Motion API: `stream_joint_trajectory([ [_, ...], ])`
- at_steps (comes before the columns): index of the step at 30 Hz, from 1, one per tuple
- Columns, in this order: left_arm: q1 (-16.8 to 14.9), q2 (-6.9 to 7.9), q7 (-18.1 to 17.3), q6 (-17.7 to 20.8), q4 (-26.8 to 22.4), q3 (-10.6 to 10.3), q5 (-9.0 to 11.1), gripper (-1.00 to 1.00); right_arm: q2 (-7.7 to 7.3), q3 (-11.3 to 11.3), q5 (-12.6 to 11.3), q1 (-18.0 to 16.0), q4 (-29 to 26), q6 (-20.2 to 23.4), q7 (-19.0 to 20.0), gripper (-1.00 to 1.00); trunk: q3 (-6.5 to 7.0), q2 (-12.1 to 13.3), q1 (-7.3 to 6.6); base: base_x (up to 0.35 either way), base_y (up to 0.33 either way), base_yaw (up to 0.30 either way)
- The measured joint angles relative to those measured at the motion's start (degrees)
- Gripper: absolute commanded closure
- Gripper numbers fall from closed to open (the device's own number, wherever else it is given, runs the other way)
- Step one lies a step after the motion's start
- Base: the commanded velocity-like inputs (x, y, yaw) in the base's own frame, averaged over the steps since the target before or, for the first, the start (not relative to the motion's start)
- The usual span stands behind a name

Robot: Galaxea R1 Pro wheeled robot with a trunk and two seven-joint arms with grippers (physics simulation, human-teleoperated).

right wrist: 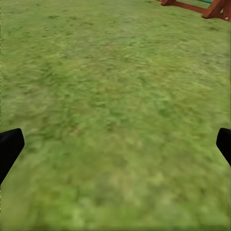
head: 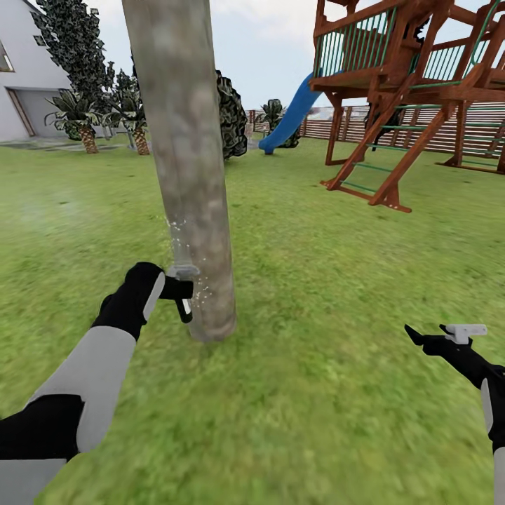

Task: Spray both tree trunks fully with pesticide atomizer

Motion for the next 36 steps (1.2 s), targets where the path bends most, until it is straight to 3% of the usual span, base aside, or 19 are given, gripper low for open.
stream_joint_trajectory([
  [6,-0.34,0.09,0.02,-0.02,0.88,0.05,0.04,1.0,-0.02,0.0,-0.01,0.0,0.0,-0.01,0.02,-1.0,0.01,-0.01,-0.01,0.0,0.0,0.0],
  [9,-5.69,0.04,0.2,0.93,-1.3,0.29,0.11,1.0,-0.08,0.0,-0.01,0.0,-0.08,0.0,0.01,-1.0,0.02,-0.01,-0.02,0.0,0.0,0.0],
  [12,-7.64,0.0,0.24,1.05,-1.54,0.31,0.14,1.0,-0.09,0.0,-0.01,0.0,-0.09,0.0,-0.01,-1.0,0.01,-0.01,-0.01,0.0,0.0,0.0],
  [15,-6.91,0.06,0.27,0.56,-1.02,0.34,-0.02,1.0,-0.09,0.0,0.0,0.0,-0.09,-0.01,-0.01,-1.0,0.0,0.0,0.0,0.0,0.0,0.0],
  [18,-2.01,-0.08,0.57,-0.11,-0.66,0.15,-0.02,1.0,-0.01,0.0,0.04,0.0,0.06,-0.01,-0.01,-1.0,0.0,0.0,0.0,0.0,0.0,0.0],
  [21,-0.09,-0.05,0.67,-0.31,-0.68,0.14,-0.05,1.0,0.0,0.0,0.05,0.0,0.08,0.04,-0.01,-1.0,0.0,0.0,0.0,0.0,0.0,0.0],
  [29,0.34,-0.17,0.69,-0.25,-0.7,0.14,0.16,1.0,-0.16,0.0,0.0,0.0,-0.09,0.08,-0.01,-1.0,0.01,-0.01,-0.01,0.0,-0.215,0.023],
  [36,0.34,-0.3,0.76,-0.25,-0.7,0.14,0.05,1.0,-0.16,0.0,-0.01,0.0,-0.12,0.08,-0.01,-1.0,0.01,-0.01,-0.01,0.0,-0.267,0.254],
])
